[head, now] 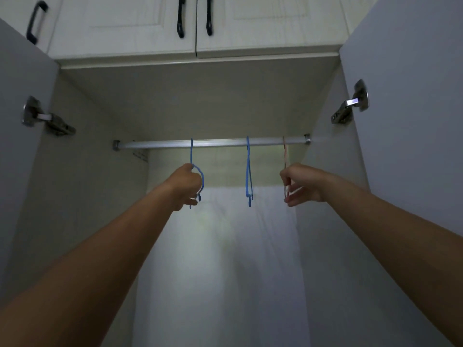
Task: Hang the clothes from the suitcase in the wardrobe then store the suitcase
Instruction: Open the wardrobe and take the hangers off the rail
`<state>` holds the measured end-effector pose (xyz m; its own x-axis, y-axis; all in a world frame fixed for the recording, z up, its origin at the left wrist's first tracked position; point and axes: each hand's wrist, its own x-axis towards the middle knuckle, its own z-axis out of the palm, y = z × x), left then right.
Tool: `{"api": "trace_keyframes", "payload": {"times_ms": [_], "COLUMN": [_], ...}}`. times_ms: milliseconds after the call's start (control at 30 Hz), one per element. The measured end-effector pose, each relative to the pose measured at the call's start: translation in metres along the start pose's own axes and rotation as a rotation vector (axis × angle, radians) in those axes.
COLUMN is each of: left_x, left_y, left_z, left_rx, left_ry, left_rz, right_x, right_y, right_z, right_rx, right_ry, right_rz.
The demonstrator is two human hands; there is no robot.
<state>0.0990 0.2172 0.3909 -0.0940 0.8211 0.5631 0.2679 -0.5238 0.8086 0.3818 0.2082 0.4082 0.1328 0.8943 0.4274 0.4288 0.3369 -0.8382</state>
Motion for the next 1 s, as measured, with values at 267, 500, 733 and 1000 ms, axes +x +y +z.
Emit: {"api": "trace_keyframes", "payload": {"times_ms": [267,500,733,1000], "left_x": [0.012,0.029,0.041,0.076], "left_y": [0.005,-0.001,0.007,0.004], "left_z": [0.014,0.022,0.031,0.055], "left_rx": [0.006,0.061,0.065,0.019], "left_ry": [-0.073,-0.002,0.04,0.046], "left_rz": [-0.105,-0.086,-0.206,-0.275], "right_x": [0.01,0.008,0.014,0.024], "right_y": [0.005,0.001,-0.007,0.002], "right_z": [0.027,0.054,0.073,0.075], "right_rx": [0.026,0.049,0.026,0.024], "right_ry": [-0.071,-0.081,-0.08,-0.049], "right_rz": [-0.056,-0.1,-0.126,-0.144]}}
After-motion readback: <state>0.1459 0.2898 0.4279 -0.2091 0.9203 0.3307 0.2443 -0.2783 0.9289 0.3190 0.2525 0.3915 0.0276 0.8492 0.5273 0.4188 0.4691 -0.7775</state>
